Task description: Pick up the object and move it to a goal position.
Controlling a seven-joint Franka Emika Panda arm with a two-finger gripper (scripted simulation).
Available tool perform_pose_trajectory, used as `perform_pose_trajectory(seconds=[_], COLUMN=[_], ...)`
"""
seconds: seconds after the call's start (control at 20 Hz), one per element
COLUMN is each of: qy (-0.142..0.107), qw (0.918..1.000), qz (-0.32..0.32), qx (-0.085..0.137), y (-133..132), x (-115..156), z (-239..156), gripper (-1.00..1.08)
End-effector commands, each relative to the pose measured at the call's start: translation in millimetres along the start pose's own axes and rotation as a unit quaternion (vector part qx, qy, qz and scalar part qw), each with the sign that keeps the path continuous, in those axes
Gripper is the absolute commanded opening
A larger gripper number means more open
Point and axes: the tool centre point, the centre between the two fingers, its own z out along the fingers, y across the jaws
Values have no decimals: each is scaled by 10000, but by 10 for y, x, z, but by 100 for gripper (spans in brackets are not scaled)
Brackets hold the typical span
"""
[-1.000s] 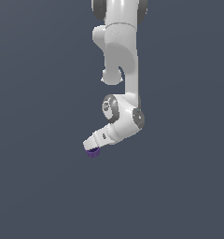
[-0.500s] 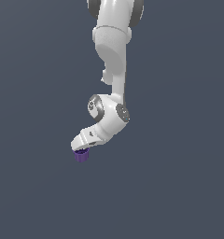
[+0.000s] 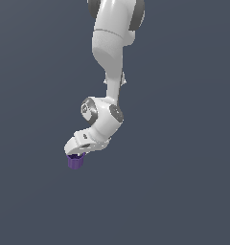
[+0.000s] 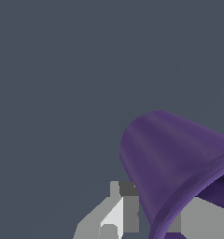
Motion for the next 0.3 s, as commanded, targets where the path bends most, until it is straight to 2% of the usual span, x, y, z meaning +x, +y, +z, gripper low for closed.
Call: perform_pose_trajectory(seconds=[0.0,0.25], qy=[80,127], qw=[9999,9998], qz=[53,92], qx=[-48,-85], y=[51,85], x=[10,14], z=[16,34], gripper=[-100,-100])
